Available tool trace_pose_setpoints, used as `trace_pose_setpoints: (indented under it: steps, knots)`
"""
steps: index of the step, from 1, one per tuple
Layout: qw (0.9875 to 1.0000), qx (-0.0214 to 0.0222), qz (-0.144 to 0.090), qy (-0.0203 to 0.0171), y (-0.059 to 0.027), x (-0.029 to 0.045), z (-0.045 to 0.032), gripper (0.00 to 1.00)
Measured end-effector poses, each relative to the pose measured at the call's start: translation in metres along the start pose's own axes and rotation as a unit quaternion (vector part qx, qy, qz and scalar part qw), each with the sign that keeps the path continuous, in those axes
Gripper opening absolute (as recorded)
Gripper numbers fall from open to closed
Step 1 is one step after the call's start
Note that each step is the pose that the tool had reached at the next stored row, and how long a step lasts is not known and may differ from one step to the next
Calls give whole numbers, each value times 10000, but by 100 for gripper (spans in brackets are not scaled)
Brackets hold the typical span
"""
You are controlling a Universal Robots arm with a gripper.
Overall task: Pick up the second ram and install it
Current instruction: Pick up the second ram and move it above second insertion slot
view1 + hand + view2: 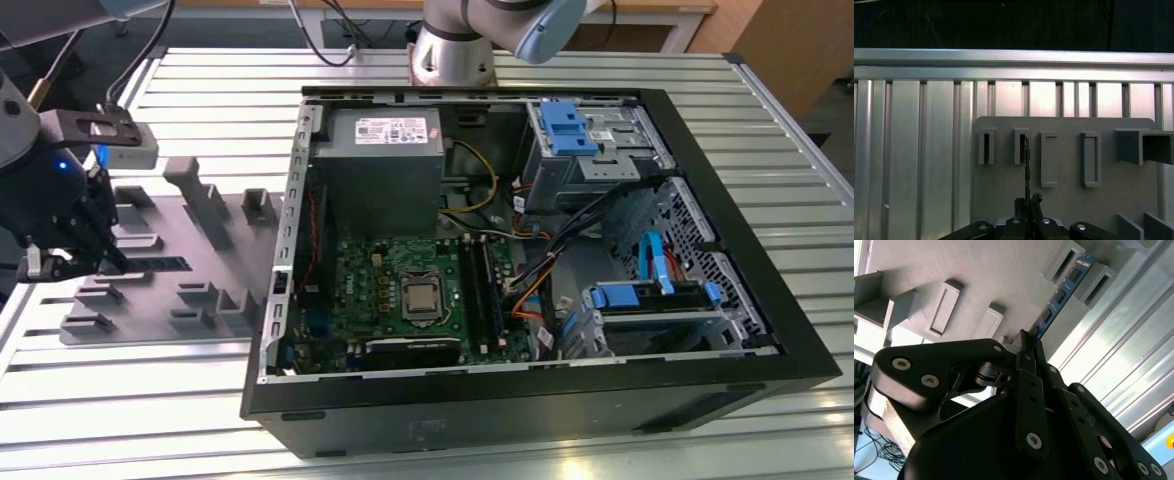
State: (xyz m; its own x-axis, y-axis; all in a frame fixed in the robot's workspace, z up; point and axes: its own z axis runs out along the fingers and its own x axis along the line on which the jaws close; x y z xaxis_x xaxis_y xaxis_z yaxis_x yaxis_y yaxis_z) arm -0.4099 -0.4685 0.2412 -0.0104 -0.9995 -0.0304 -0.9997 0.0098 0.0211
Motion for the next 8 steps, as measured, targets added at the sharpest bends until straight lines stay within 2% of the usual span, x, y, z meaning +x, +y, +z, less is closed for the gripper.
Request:
trace_pose_setpoints:
  steps: [8]
  knots:
    - [10000,0,0,1,0,-2,-17,14]
